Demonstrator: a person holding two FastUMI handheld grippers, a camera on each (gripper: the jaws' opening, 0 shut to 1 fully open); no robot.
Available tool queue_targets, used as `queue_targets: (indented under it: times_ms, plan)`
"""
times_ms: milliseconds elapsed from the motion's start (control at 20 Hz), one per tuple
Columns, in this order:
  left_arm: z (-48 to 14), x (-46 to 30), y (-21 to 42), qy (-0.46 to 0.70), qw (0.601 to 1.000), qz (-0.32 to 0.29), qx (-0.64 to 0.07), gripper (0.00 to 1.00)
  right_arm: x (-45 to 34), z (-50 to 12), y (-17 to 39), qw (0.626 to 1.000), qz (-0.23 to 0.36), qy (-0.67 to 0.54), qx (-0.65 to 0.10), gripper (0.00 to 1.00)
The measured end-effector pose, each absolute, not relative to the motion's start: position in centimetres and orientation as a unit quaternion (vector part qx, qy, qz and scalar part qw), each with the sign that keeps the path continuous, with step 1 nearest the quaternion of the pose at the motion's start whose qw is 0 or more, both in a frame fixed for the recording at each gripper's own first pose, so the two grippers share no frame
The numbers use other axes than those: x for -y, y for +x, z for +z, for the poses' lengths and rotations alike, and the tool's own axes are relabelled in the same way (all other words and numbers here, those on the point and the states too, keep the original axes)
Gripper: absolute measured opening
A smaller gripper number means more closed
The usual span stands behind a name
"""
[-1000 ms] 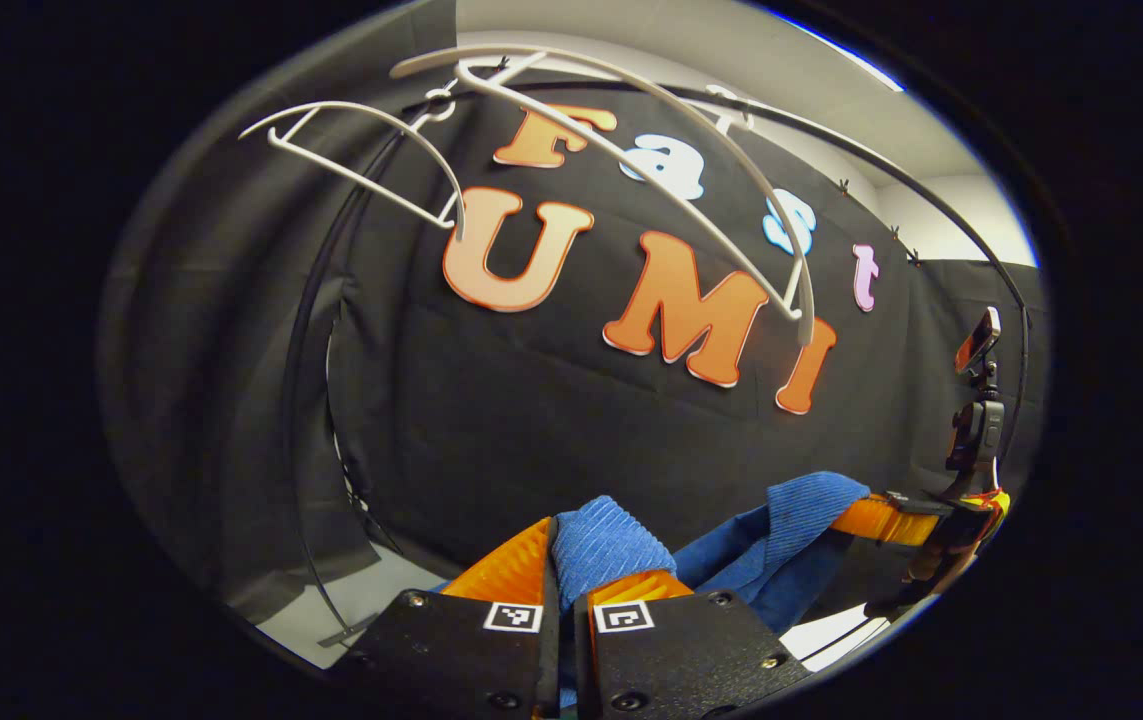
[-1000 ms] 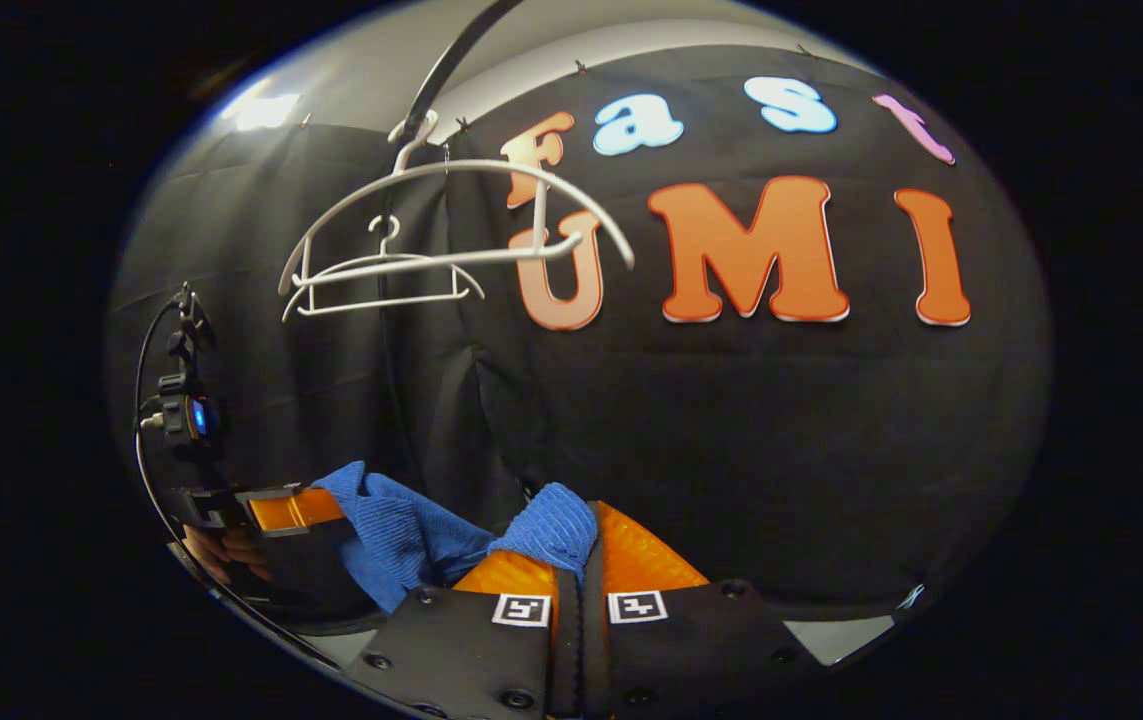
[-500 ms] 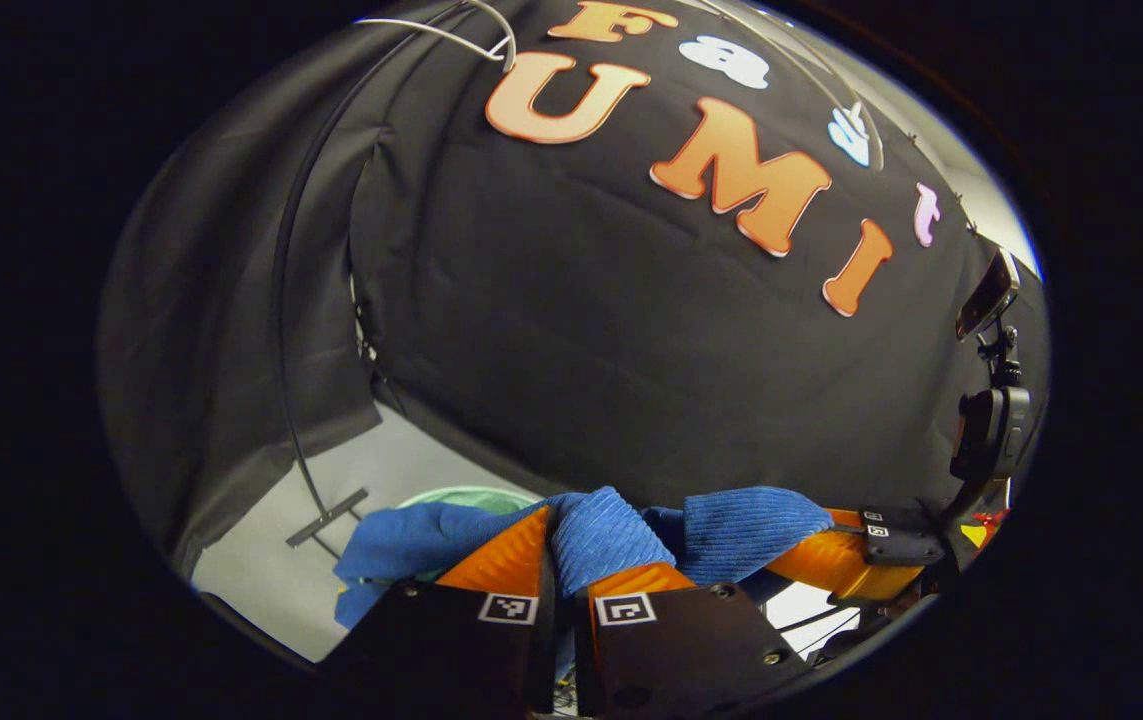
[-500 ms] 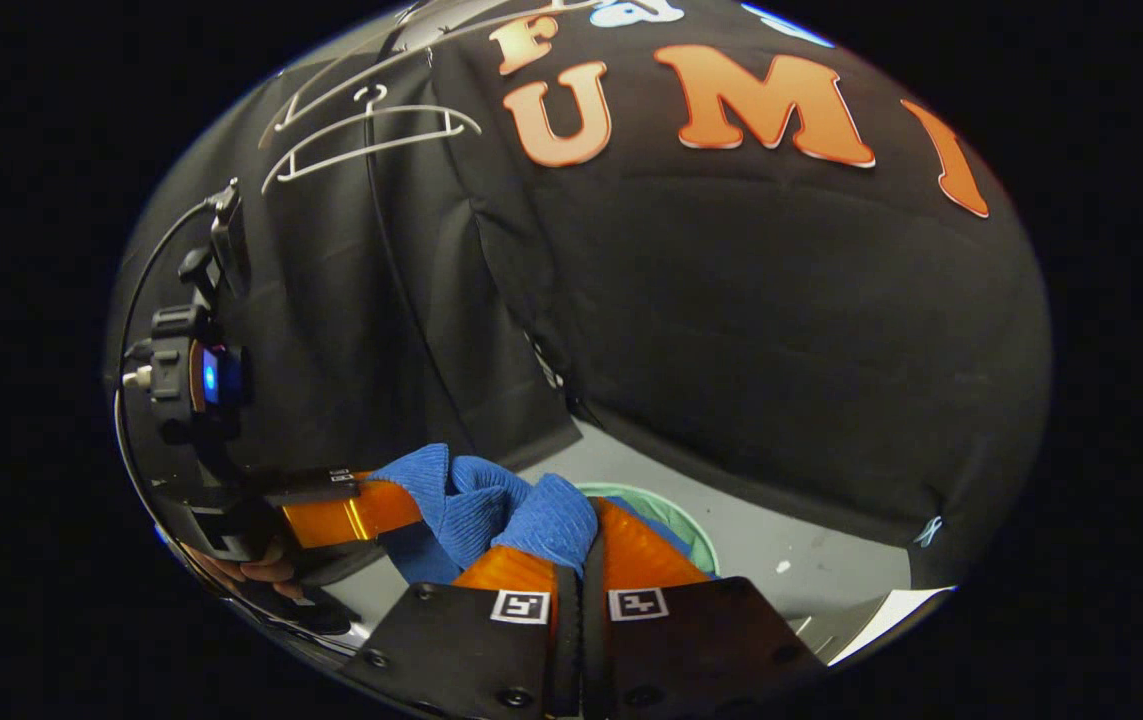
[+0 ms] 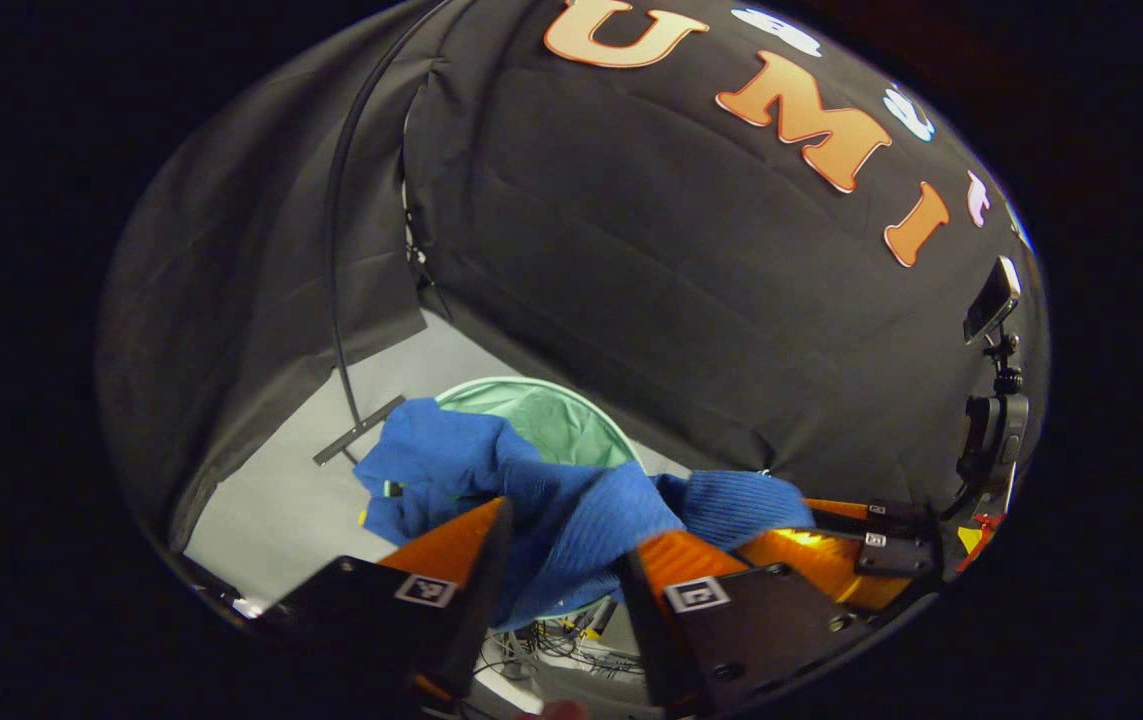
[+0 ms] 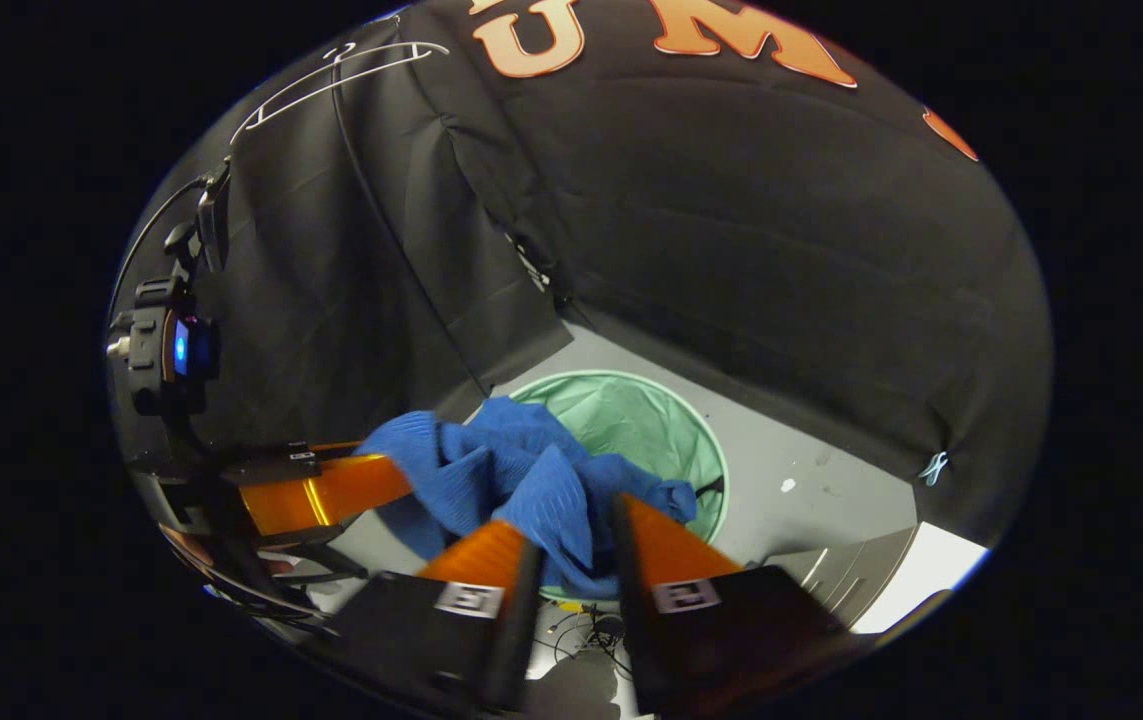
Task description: Grasp the clothes on the hanger with both hands and then place them into the laundry hamper below.
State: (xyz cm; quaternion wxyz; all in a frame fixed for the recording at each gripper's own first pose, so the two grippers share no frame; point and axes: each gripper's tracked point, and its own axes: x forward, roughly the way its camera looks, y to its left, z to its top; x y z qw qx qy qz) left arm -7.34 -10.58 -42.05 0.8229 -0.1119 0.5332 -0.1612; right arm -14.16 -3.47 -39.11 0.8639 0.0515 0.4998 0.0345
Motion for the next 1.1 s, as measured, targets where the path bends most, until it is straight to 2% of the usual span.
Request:
queue_targets:
  times_ms: [100, 150, 500, 800, 950, 1100]
  plan:
    - [-42.6, 9.3, -7.3, -0.107, 0.827, -0.139, -0.534, 0.99, 4.5, -39.3, -14.9, 0.863, 0.025, 0.044, -0.502, 1.00]
    - [-42.0, 9.5, -7.1, -0.109, 0.828, -0.137, -0.533, 0.97, 4.9, -39.3, -15.3, 0.863, 0.020, 0.042, -0.502, 0.98]
    - [-39.5, 9.2, -6.1, -0.112, 0.843, -0.138, -0.507, 0.97, 4.9, -39.1, -15.1, 0.867, 0.008, 0.063, -0.494, 0.98]
    - [-35.5, 9.1, -4.8, -0.110, 0.860, -0.147, -0.476, 0.97, 5.9, -36.4, -14.1, 0.885, -0.008, 0.064, -0.460, 0.98]
    - [-29.7, 7.9, -1.9, -0.100, 0.893, -0.140, -0.416, 0.97, 6.6, -31.6, -13.5, 0.909, -0.015, 0.052, -0.413, 0.98]
    - [-23.4, 6.6, -0.6, -0.084, 0.927, -0.122, -0.344, 0.97, 7.0, -24.6, -12.6, 0.943, -0.009, 0.020, -0.333, 0.98]
